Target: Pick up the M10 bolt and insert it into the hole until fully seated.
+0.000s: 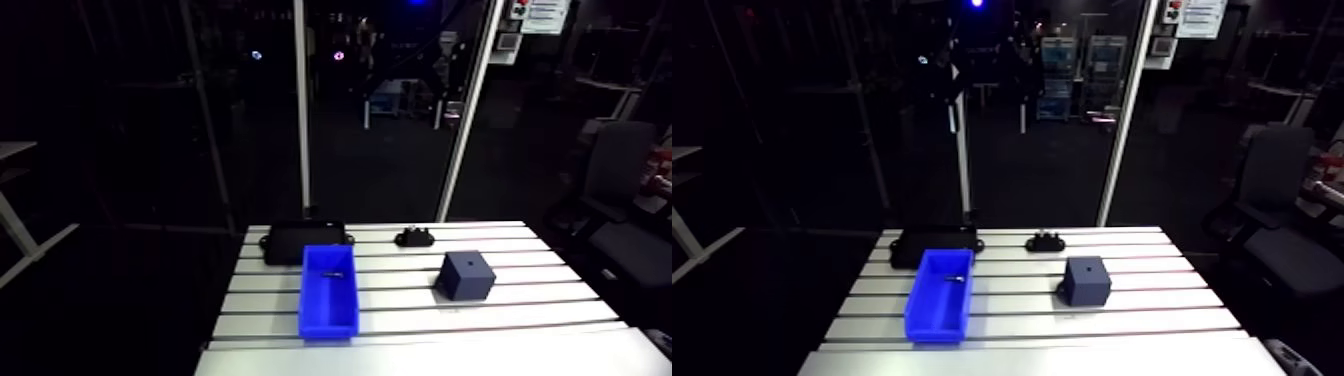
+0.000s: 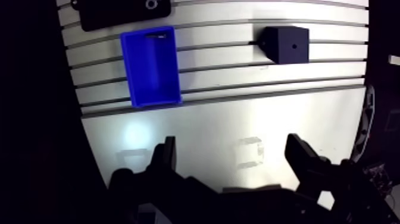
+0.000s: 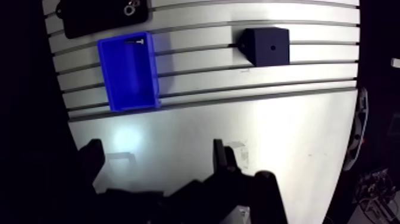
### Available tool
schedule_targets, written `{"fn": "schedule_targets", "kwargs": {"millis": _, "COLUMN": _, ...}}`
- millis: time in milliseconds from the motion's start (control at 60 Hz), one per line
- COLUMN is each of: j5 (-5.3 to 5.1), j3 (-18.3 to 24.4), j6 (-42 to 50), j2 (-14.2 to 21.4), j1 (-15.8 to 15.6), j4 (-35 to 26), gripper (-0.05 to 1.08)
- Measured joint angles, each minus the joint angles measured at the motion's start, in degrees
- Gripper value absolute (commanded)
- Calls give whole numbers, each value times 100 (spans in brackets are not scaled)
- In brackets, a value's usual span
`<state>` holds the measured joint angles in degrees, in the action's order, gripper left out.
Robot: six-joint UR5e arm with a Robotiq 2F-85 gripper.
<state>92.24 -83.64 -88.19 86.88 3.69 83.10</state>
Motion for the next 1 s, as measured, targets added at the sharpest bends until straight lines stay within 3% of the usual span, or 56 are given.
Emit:
{"fn": "schedule_targets", "kwargs": {"millis": 300, "j5": -136, "j3": -68, "j6": -236, "j2": -240, "j1": -119, "j4": 189, "gripper": 0}}
{"fn": "schedule_targets", "kwargs": {"millis": 1000, "j5": -200, "j3": -85, "j6": -302, "j2": -397, "j1": -142, "j4": 278, "gripper": 0}}
